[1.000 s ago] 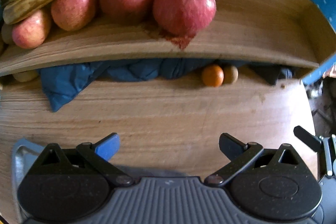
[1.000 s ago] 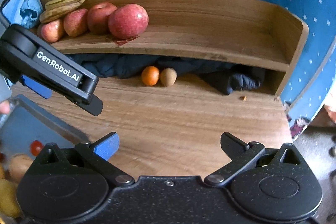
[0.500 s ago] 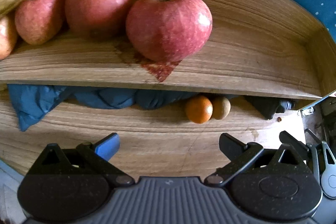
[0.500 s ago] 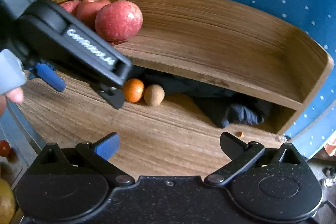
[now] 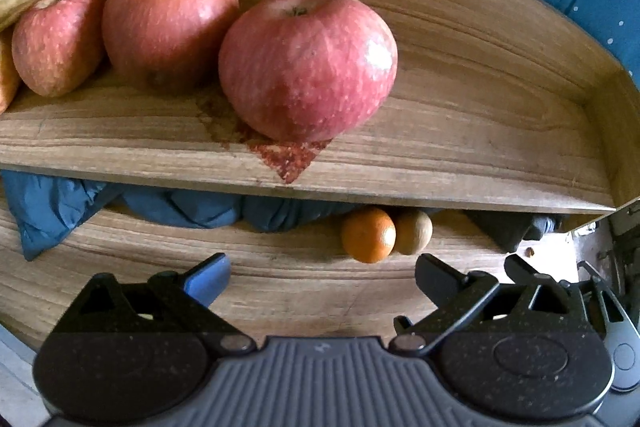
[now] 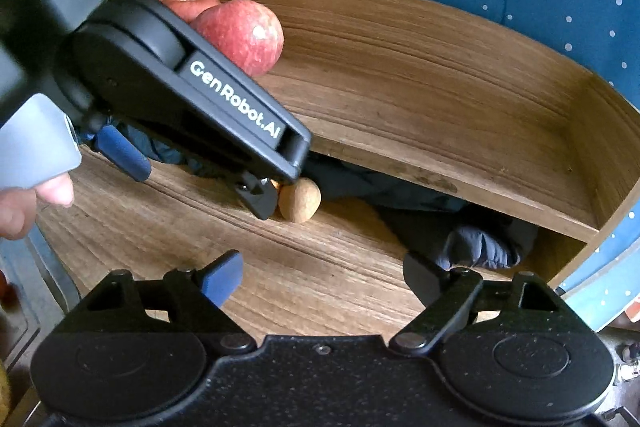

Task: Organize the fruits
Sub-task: 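Grasp the tangerine with the left tool while the right tool grasps the kiwi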

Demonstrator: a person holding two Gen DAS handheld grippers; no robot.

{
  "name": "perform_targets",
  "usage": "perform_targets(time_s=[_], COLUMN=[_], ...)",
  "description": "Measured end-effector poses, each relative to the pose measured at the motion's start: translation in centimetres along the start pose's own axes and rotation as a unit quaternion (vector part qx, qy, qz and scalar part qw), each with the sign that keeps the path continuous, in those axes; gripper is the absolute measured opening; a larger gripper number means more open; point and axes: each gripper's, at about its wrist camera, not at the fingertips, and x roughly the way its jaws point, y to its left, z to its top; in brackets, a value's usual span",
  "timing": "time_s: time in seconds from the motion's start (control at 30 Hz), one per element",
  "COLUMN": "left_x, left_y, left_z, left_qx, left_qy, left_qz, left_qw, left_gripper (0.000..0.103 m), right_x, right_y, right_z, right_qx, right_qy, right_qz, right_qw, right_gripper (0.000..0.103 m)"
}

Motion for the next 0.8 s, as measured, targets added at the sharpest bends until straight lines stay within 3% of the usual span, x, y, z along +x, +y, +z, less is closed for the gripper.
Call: perform_targets(time_s=[0.23,0.63,0.8], left_x=[0.2,1.2,1.5], left_y=[0.5,0.4,-0.2], left_z=[0.3,0.4,0.6], left_qx=[-0.008,-0.016,-0.015], left_qy=[-0.002,-0.002,-0.003], left_qz=[-0.003,-0.007,-0.014], left_qw=[1.0000,0.9998,0.9998], left_gripper=[0.091,0.078,0.066], right_x=[0.6,1.4,1.1], right_y=[-0.1,-0.1,-0.2], right_z=[0.0,0.1,-0.2], right_qx=[-0.010,-0.020,-0.021], right_qy=[-0.005,-0.008,-0.009], right_qz=[0.001,0.006,0.006], right_qw=[1.000,1.000,1.000], right_gripper=[0.079,0.078,0.078])
